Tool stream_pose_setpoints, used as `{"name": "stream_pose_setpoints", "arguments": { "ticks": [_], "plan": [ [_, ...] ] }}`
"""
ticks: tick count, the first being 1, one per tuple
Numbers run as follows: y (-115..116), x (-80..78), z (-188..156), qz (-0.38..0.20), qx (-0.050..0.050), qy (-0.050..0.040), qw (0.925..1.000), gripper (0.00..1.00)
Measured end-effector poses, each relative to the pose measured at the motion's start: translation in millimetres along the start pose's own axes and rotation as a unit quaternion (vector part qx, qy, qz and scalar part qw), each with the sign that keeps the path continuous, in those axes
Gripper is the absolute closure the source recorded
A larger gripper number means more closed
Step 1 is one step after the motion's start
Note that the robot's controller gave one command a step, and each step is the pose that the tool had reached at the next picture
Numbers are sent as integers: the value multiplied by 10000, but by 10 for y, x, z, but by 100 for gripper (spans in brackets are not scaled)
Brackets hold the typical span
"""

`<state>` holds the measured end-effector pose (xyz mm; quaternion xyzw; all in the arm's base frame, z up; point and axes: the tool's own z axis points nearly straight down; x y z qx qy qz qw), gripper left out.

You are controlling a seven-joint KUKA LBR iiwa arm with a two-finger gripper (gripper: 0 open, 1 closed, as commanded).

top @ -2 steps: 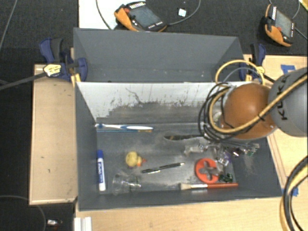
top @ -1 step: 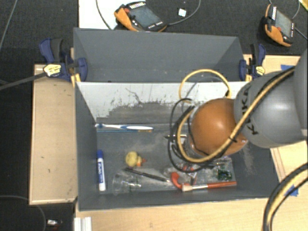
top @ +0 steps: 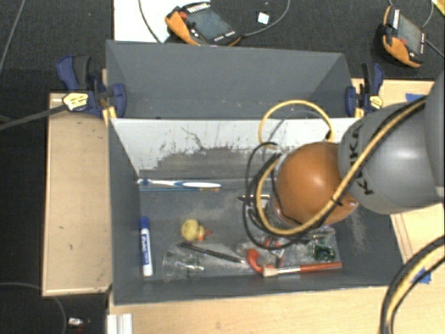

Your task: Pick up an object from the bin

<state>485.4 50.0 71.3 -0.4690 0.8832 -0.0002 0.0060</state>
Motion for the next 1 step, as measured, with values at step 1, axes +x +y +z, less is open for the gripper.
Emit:
{"name": "stream_pose_setpoints", "arguments": {
  "ticks": [1],
  "plan": [
    [21, 12, -266, 18, -37, 27, 10000, 100]
  ]
}}
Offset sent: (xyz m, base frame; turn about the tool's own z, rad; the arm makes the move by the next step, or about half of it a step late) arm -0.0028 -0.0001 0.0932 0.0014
